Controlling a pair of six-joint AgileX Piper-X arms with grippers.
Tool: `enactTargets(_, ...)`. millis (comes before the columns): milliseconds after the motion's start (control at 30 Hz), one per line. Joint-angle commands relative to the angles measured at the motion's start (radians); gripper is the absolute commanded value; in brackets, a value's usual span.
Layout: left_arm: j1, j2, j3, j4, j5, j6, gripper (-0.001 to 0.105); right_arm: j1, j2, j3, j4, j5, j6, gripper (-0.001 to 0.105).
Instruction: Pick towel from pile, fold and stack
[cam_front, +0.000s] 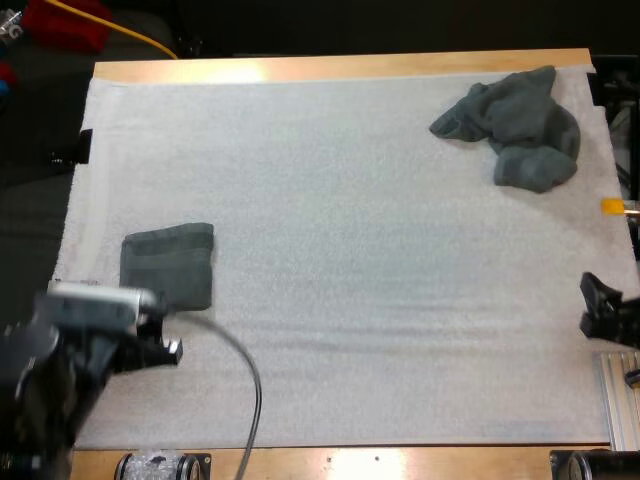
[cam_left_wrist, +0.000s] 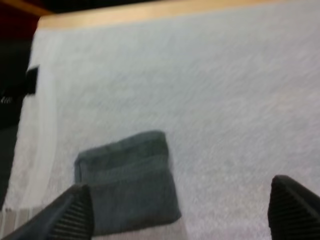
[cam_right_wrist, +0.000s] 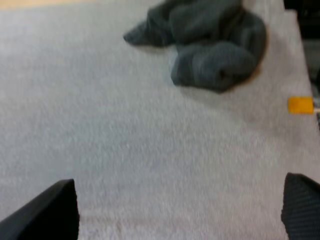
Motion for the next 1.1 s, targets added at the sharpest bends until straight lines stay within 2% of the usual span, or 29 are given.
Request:
enactTargets(0, 0.0, -0.038, -0.006, 0.003, 0.014, -0.009, 0.069, -0.004, -0.032, -0.011, 0.008, -0.016, -0.011, 0.079)
enactTargets(367, 0.0, -0.29, -0.006, 0.083, 0.012, -0.009, 0.069, -0.004, -0.28, -0.011, 0.017, -0.049, -0.011, 0.079)
enactTargets(700, 0.0, -0.436, -0.007, 0.165, 0.012, 0.014, 0.069, -0.004, -0.459, -0.011, 0.118, -0.049, -0.009, 0.079)
enactTargets(867, 0.0, -0.507, 0.032, 0.185, 0.012, 0.014, 0.069, -0.004, -0.523, -0.011, 0.155, -0.049, -0.009, 0.079)
enactTargets(1067, 0.0, -0.609, 0.128, 0.247, 0.014, 0.014, 0.069, -0.004, -0.565, -0.013, 0.168, -0.047, -0.009, 0.079)
